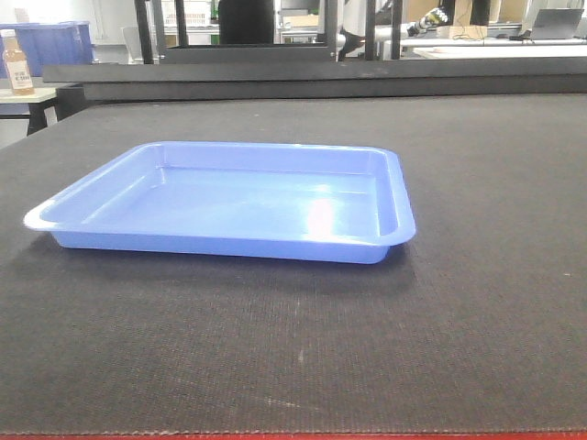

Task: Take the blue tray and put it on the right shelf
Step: 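Lower both grippers toward opposite short edges of the blue tray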

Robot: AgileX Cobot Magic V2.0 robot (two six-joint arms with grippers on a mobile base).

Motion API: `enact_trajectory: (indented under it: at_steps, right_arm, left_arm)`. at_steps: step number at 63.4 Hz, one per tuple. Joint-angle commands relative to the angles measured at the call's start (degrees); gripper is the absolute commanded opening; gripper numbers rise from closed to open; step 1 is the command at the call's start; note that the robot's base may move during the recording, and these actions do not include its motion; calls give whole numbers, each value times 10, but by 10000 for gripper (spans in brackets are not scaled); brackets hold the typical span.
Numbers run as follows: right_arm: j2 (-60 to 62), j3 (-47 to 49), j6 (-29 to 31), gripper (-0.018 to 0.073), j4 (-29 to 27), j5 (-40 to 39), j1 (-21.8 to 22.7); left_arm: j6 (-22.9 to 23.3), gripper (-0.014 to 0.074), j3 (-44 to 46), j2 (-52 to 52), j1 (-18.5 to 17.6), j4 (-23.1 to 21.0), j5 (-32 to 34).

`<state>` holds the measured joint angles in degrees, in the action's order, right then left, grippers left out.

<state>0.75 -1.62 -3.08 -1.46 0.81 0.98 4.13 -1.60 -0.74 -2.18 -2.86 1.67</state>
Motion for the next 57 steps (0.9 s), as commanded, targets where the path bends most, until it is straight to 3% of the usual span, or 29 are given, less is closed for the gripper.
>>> enact_trajectory:
  at_steps: [1,43,49,52,57]
  right_arm:
    - [10,12,7,56,1,-50,2]
    - [10,13,7,56,1,-54,2]
    - [10,15,6,56,-6,-91,2]
    - [10,31,6,56,-23,-115,2]
    - [6,91,6,56,-40,-84,2]
  left_arm:
    - [-3,-48,-18,-7,-1,-3,51]
    - [-3,-48,-18,-4,-1,-3,61]
    - [-3,-48,-16,2,-1,-3,77]
    - [-3,-48,-1,9,-1,5,93]
    - [-3,-47,57,26,-1,18,56]
